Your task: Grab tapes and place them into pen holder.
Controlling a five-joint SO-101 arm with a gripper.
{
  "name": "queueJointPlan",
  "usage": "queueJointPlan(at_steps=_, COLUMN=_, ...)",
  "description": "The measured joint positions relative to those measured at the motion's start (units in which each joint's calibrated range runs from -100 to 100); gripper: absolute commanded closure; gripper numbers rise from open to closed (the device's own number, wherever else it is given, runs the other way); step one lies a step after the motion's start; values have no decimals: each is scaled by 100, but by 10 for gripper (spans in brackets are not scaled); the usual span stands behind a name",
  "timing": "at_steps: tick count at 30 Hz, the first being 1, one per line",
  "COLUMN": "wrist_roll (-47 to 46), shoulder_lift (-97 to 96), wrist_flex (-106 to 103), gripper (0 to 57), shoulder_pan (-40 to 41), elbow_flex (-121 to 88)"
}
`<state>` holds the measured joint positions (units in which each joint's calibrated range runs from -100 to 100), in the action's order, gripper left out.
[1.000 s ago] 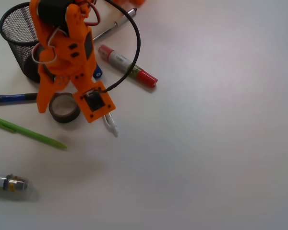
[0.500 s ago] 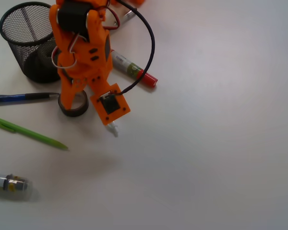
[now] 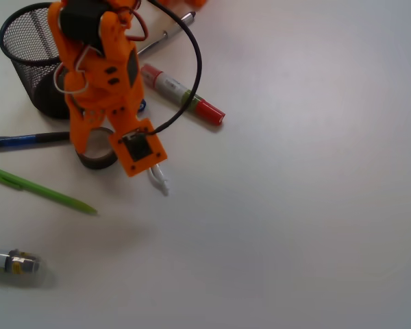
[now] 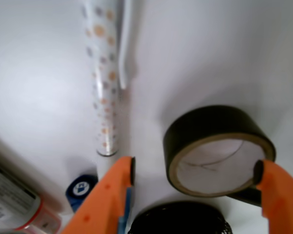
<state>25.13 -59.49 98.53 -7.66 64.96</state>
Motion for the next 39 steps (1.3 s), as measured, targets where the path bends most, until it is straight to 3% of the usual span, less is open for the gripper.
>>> queueJointPlan(at_steps=13, wrist_roll=-83, shoulder_lift=444, wrist_flex=0, gripper=303, shoulder_pan=-15, elbow_flex=-243)
queueJointPlan(at_steps=22, wrist_roll=352, shoulder_lift=453, wrist_flex=0, gripper=303, shoulder_pan=281, elbow_flex=-692)
queueJointPlan(at_steps=39, wrist_roll=332, shoulder_lift=453, wrist_flex=0, gripper=303, shoulder_pan=-155, elbow_flex=-692)
